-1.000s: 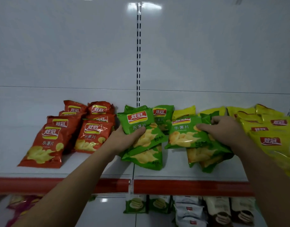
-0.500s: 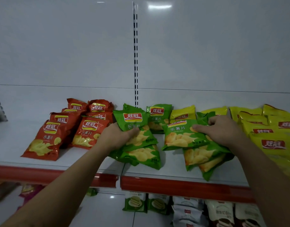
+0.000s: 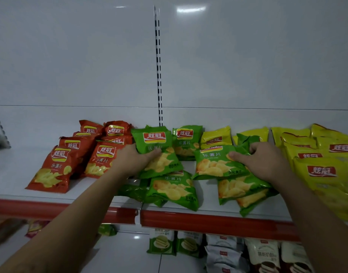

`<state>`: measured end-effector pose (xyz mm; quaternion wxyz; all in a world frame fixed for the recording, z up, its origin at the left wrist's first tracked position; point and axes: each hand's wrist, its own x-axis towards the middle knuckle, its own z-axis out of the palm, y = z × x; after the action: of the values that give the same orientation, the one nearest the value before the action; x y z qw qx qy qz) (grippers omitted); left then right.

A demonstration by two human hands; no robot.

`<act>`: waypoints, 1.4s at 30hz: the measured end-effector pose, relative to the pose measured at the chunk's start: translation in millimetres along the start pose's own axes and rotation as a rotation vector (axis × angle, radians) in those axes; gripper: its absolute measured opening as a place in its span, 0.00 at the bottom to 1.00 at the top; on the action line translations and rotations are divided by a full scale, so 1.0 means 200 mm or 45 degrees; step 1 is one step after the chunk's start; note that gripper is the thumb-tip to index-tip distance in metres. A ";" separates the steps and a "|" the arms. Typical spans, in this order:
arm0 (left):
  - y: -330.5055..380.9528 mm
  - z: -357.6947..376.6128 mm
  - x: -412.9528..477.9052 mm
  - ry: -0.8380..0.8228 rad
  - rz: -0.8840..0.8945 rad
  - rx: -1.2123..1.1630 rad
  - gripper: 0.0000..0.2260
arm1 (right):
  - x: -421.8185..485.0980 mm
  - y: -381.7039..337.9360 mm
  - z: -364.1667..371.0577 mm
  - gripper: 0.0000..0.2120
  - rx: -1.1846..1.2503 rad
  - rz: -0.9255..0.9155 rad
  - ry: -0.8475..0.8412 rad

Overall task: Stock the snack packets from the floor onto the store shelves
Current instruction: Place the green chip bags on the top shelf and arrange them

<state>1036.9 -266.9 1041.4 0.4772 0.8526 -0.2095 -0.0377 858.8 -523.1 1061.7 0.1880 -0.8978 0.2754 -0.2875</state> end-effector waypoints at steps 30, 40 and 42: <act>-0.07 0.05 0.35 0.309 0.385 0.899 0.48 | -0.07 -0.03 -0.01 0.26 0.081 0.059 0.058; 0.02 0.06 0.44 -0.043 0.674 1.300 0.33 | -0.11 -0.04 -0.02 0.25 0.133 0.093 0.064; 0.06 0.05 0.46 -0.034 0.688 1.415 0.30 | -0.11 -0.04 -0.03 0.25 0.140 0.091 0.072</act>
<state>1115.1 -316.3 1057.8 -0.0484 0.8901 -0.4121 0.1887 843.3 -505.5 1061.5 0.2396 -0.8672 0.2964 -0.3205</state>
